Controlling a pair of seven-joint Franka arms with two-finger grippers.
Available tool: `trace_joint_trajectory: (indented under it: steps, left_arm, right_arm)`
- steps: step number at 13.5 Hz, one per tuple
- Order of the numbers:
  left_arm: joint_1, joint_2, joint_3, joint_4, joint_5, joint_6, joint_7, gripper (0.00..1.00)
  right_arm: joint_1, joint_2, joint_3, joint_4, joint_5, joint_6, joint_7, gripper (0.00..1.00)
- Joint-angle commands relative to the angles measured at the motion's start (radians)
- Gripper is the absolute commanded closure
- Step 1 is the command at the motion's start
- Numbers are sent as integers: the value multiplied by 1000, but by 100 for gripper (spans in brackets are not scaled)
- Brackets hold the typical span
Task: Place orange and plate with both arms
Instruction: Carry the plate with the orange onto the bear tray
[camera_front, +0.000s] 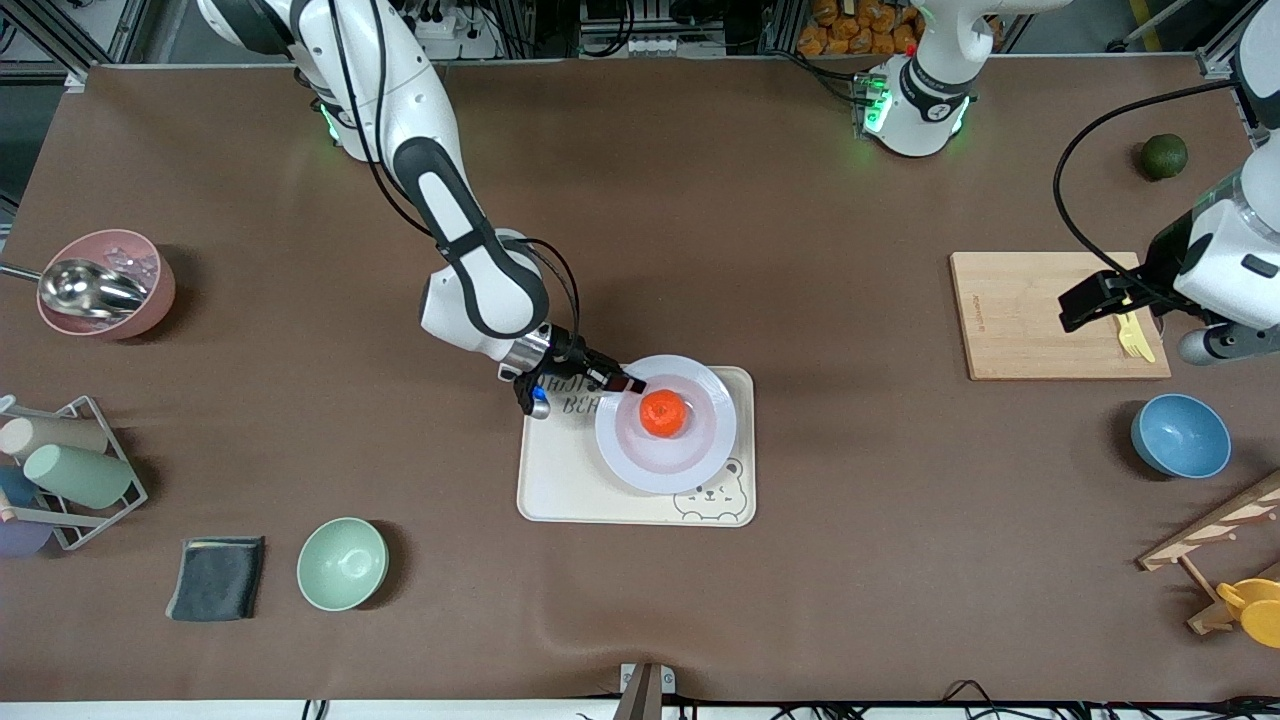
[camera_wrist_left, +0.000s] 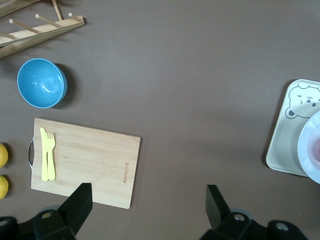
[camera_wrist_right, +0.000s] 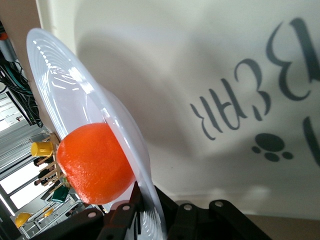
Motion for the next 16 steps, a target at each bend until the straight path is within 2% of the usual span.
trace_joint_trajectory:
  steps: [1, 6, 7, 8, 9, 16]
  left_arm:
    - [10, -6, 0, 5, -10, 1, 2, 0]
    - [8, -3, 0, 6, -13, 3, -1, 0]
    - [10, -2, 0, 6, -13, 3, 1, 0]
    - [8, 0, 0, 5, -12, 3, 1, 0]
    - [8, 0, 0, 5, -10, 3, 1, 0]
    - [19, -3, 0, 6, -7, 3, 7, 0]
  right_arm:
    - [1, 21, 5, 31, -11, 6, -8, 100]
    - [11, 47, 5, 39, -10, 6, -48, 100]
    - [8, 47, 6, 39, -10, 4, -49, 83]
    - [2, 47, 6, 39, -10, 4, -48, 25]
    - [-2, 46, 6, 41, -8, 4, -42, 0]
    - [-31, -28, 5, 2, -10, 7, -40, 0]
